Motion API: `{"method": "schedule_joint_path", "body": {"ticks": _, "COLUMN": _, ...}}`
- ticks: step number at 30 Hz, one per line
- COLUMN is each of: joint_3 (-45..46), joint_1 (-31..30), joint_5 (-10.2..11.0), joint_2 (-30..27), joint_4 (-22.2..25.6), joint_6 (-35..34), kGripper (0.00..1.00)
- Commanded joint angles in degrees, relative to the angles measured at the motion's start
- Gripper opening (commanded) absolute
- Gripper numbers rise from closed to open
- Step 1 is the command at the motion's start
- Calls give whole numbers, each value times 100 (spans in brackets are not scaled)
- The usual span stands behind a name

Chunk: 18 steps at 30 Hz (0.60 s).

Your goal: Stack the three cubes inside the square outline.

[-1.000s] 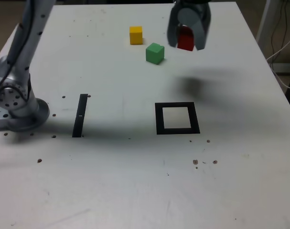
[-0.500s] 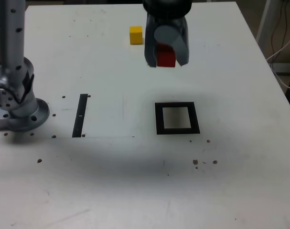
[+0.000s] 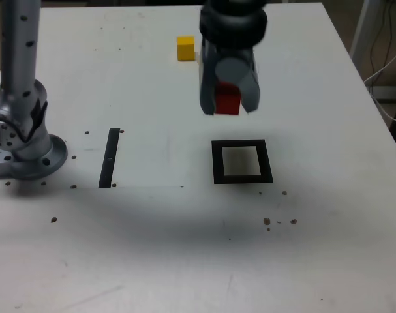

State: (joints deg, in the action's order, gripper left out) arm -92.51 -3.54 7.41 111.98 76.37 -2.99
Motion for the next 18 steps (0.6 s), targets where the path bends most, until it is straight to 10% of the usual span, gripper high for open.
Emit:
{"method": "schedule_joint_path", "body": {"ticks": 1, "joint_3": 42, "joint_1": -54, "joint_5": -80, "joint_2": 122, "joint_4": -215, "joint_6": -68, "kGripper": 23}}
{"method": "schedule_joint_path", "body": {"ticks": 18, "joint_3": 666, "joint_1": -241, "joint_5": -354, "joint_2": 56, "joint_4": -866, "joint_6": -396, "kGripper": 23}}
